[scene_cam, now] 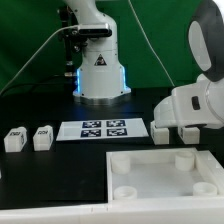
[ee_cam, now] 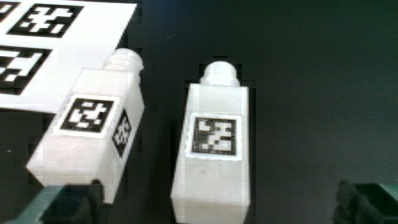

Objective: Assemble one leg

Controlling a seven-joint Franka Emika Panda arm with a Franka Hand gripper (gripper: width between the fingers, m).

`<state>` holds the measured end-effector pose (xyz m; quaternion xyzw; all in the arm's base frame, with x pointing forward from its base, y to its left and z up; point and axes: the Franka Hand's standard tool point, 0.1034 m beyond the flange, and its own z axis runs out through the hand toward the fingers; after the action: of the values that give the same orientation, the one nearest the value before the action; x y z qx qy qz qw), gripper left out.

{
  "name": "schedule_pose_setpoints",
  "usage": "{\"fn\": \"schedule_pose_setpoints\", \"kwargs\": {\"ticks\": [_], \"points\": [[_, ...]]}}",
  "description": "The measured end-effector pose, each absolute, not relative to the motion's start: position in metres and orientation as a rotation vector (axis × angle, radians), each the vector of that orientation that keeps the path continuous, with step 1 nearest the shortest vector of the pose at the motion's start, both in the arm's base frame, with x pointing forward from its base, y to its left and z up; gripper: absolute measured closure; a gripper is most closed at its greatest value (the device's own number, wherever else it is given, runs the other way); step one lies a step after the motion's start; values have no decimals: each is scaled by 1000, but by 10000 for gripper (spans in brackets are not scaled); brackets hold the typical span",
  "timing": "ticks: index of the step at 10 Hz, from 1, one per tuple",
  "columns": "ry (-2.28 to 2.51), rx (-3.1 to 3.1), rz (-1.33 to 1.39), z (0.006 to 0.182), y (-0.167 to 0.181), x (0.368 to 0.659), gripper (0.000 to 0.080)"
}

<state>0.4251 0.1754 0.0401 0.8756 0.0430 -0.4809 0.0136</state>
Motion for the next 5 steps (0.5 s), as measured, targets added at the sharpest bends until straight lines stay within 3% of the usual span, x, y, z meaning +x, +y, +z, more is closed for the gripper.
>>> {"fn": "schedule_pose_setpoints", "kwargs": {"ticks": [5], "points": [[140, 2720, -1499, 13, 179, 405, 150]]}}
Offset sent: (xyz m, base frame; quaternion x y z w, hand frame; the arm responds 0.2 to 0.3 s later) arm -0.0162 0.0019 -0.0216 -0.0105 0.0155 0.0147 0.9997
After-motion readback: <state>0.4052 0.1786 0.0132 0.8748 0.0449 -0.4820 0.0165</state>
